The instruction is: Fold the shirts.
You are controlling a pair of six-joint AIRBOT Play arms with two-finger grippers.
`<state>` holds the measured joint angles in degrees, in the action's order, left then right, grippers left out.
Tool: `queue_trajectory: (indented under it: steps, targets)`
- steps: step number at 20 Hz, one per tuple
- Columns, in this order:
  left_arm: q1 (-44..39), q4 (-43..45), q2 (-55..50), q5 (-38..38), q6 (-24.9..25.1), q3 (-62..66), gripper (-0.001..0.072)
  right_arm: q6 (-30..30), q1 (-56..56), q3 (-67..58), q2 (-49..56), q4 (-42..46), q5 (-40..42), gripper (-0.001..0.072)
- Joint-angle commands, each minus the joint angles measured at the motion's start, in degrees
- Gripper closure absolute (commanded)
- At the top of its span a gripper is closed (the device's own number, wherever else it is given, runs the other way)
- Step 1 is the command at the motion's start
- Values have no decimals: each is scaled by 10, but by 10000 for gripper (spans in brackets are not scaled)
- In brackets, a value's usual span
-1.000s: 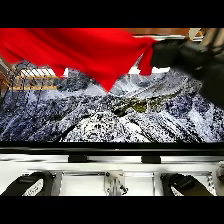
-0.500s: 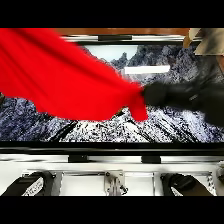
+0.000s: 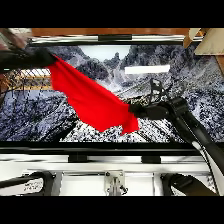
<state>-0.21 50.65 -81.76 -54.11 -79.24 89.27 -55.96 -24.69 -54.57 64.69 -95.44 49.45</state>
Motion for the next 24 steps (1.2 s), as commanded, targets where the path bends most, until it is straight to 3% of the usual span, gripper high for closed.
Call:
queue_trajectory:
  steps: [1,2,3,4,5,6,7,11,14,17,19,24]
  targets:
    - [-28,-79,-122,31,1,-7,673,29,82,14,66,-49,-162,657]
    - [-33,-104,-145,30,-6,-7,660,28,99,14,76,-80,-176,657]
    - [-35,-121,-162,25,-24,-7,518,28,108,14,83,-96,-185,656]
    - [-37,-131,-171,16,-35,-7,264,28,110,14,87,-99,-193,627]
    - [-34,-132,-174,1,-35,-6,30,28,110,14,87,-95,-201,470]
    - [-26,-132,-172,-19,-34,-2,13,17,110,11,85,-94,-206,200]
    - [-11,-132,-171,-52,-28,11,14,-10,114,5,80,-94,-202,155]
    - [91,-108,-157,-287,-58,90,49,-101,174,-38,25,-68,-101,155]
    - [130,4,-112,-367,-75,69,49,-111,242,-46,-24,-33,-29,155]
    - [111,30,-48,-367,-57,-58,36,-142,278,-46,-43,-32,26,156]
    - [75,19,-14,-315,-52,-180,28,-158,276,-46,-40,-32,45,155]
    - [-32,-175,-8,-109,-9,-391,29,-159,242,-46,-38,-34,44,155]
